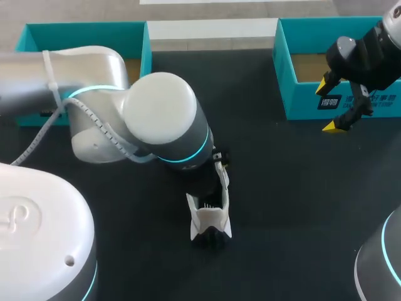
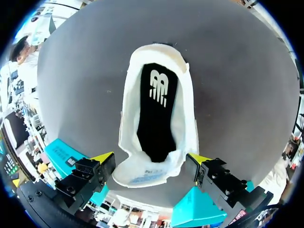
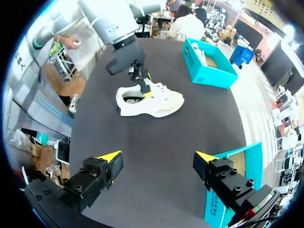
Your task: Take the shoe out of the shoebox, open the shoe tongue, remove and reinsert the insole, then place the shoe into the shoebox
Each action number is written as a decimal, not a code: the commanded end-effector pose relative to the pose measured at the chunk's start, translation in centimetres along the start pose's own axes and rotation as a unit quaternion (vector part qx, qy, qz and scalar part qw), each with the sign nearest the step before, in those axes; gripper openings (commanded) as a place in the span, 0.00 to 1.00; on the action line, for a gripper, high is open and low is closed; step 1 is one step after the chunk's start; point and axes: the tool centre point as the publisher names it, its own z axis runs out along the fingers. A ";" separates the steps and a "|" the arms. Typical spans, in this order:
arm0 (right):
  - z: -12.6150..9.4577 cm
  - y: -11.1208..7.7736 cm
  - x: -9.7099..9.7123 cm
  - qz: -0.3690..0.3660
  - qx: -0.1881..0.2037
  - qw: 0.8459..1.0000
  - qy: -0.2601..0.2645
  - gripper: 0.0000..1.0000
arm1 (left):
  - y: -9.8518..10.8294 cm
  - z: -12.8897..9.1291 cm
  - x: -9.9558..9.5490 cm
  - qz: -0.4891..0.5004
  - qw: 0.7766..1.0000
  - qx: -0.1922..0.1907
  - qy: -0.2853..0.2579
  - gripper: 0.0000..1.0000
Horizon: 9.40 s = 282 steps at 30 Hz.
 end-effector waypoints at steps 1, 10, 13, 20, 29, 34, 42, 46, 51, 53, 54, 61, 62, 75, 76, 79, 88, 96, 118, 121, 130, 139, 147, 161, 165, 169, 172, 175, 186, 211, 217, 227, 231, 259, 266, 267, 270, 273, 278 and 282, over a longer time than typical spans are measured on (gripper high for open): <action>0.1 0.1 -0.2 0.000 0.002 1.000 0.002 1.00 | 0.7 -0.8 0.0 0.001 1.000 -0.003 -0.003 1.00; 0.1 0.1 -0.2 0.000 0.002 1.000 0.002 1.00 | 1.8 -0.8 -0.1 0.002 1.000 -0.001 -0.007 1.00; 0.1 0.1 -0.2 0.000 0.002 1.000 0.002 1.00 | 2.6 -0.6 -0.5 0.001 1.000 -0.007 -0.003 1.00; 0.1 0.1 -0.2 0.000 0.002 1.000 0.002 1.00 | 3.4 0.1 -1.1 0.010 1.000 -0.016 0.007 0.64; 0.1 0.1 -0.2 0.000 0.002 1.000 0.002 1.00 | 3.7 0.8 -0.3 0.007 1.000 -0.011 0.022 0.50; 0.1 0.1 -0.2 0.000 0.002 1.000 0.002 1.00 | 3.3 1.3 -0.1 0.008 1.000 -0.001 0.027 0.57; 0.1 0.1 -0.2 0.000 0.002 1.000 0.002 1.00 | 2.1 1.3 -0.2 0.031 0.999 0.009 0.035 0.63; 0.1 0.1 -0.2 0.000 0.002 1.000 0.002 1.00 | 1.3 1.1 0.3 0.045 0.998 0.011 0.039 0.63; 0.1 0.1 -0.2 0.000 0.002 1.000 0.002 1.00 | 0.6 0.8 0.9 0.051 0.998 0.015 0.042 0.64; 0.1 0.1 -0.2 0.000 0.002 1.000 0.002 1.00 | 0.2 0.8 1.0 0.052 0.998 0.019 0.043 0.63; 0.1 0.1 -0.2 0.000 0.002 1.000 0.002 1.00 | 0.0 0.9 1.0 0.053 0.997 0.021 0.043 0.63; 0.1 0.1 -0.2 0.000 0.002 1.000 0.002 1.00 | -0.6 0.4 0.8 0.060 0.997 0.025 0.039 0.62; 0.1 0.1 -0.2 0.000 0.002 1.000 0.002 1.00 | -0.5 0.2 0.7 0.059 0.997 0.024 0.036 0.62; 0.1 0.1 -0.2 0.000 0.002 1.000 0.002 1.00 | -0.5 0.1 0.2 0.052 0.998 0.024 0.022 0.32; 0.1 0.1 -0.2 0.000 0.002 1.000 0.002 1.00 | -0.7 0.3 0.1 0.052 0.998 0.027 0.022 0.25; 0.1 0.1 -0.2 0.000 0.002 1.000 0.002 1.00 | -1.1 0.6 0.1 0.052 0.998 0.035 0.023 0.22; 0.1 0.1 -0.2 0.000 0.002 1.000 0.002 1.00 | -0.9 0.0 0.0 0.055 0.998 0.038 0.020 0.23; 0.1 0.1 -0.2 0.000 0.002 1.000 0.002 1.00 | -0.1 1.9 -0.5 0.043 0.998 0.037 0.027 0.24; 0.1 0.1 -0.2 0.000 0.002 1.000 0.002 1.00 | -0.5 -1.9 2.6 -0.155 0.986 0.027 0.063 0.49; 0.1 0.1 -0.2 0.000 0.002 1.000 0.002 1.00 | -1.1 -2.4 3.2 -0.188 0.978 0.038 0.078 1.00; 0.1 0.1 -0.2 0.000 0.002 1.000 0.002 1.00 | -1.1 -2.4 3.2 -0.188 0.978 0.038 0.078 1.00; 0.1 0.1 -0.2 0.000 0.002 1.000 0.002 1.00 | -1.1 -2.4 3.2 -0.188 0.978 0.038 0.078 1.00; 0.1 0.1 -0.2 0.000 0.002 1.000 0.002 1.00 | -2.9 -4.8 3.3 -0.342 0.933 -0.028 0.111 1.00; 0.1 0.1 -0.2 0.000 0.002 1.000 0.002 1.00 | -6.3 -6.2 3.3 -0.589 0.803 0.009 0.090 1.00; 0.1 0.1 -0.2 0.000 0.002 1.000 0.002 1.00 | -7.8 -6.1 3.1 -0.622 0.780 0.004 0.073 1.00; 0.1 0.1 -0.2 0.000 0.002 1.000 0.002 1.00 | -9.2 -5.9 3.0 -0.644 0.763 0.005 0.062 1.00; 0.1 0.1 -0.2 0.000 0.002 1.000 0.002 1.00 | -9.9 -5.2 2.7 -0.648 0.758 0.013 0.066 1.00; 0.1 0.1 -0.2 0.000 0.002 1.000 0.002 1.00 | -10.7 -4.8 2.7 -0.657 0.751 0.023 0.061 1.00; 0.1 0.1 -0.2 0.000 0.002 1.000 0.002 1.00 | -12.4 -1.8 2.1 -0.662 0.745 0.021 0.080 1.00; 0.1 0.1 -0.2 0.000 0.002 1.000 0.002 1.00 | -15.4 3.0 0.9 -0.656 0.746 0.052 0.104 0.78; 0.1 0.1 -0.2 0.000 0.002 1.000 0.002 1.00 | -16.1 3.0 1.1 -0.660 0.739 0.066 0.119 0.45; 0.1 0.1 -0.2 0.000 0.002 1.000 0.002 1.00 | -17.8 1.8 1.8 -0.663 0.732 0.088 0.130 0.31; 0.1 0.1 -0.2 0.000 0.002 1.000 0.002 1.00 | -18.0 1.8 2.0 -0.669 0.723 0.097 0.141 0.00; 0.1 0.1 -0.2 0.000 0.002 1.000 0.002 1.00 | -9.2 -11.7 4.8 -0.782 0.582 0.083 0.208 0.00; 0.1 0.1 -0.2 0.000 0.002 1.000 0.002 1.00 | -6.8 -14.3 4.1 -0.767 0.599 0.080 0.215 0.00; 0.1 0.1 -0.2 0.000 0.002 1.000 0.002 1.00 | -6.6 -14.6 4.1 -0.765 0.603 0.081 0.213 0.00; 0.1 0.1 -0.2 0.000 0.002 1.000 0.002 1.00 | -6.6 -14.6 4.1 -0.765 0.603 0.081 0.213 0.00; 0.1 0.1 -0.2 0.000 0.002 1.000 0.002 1.00 | -6.6 -14.6 4.1 -0.765 0.603 0.081 0.213 0.00; 0.1 0.1 -0.2 0.000 0.002 1.000 0.002 1.00 | -6.6 -14.6 4.1 -0.765 0.603 0.081 0.213 0.00; 0.1 0.1 -0.2 0.000 0.002 1.000 0.002 1.00 | -6.6 -14.6 4.1 -0.765 0.603 0.081 0.213 0.00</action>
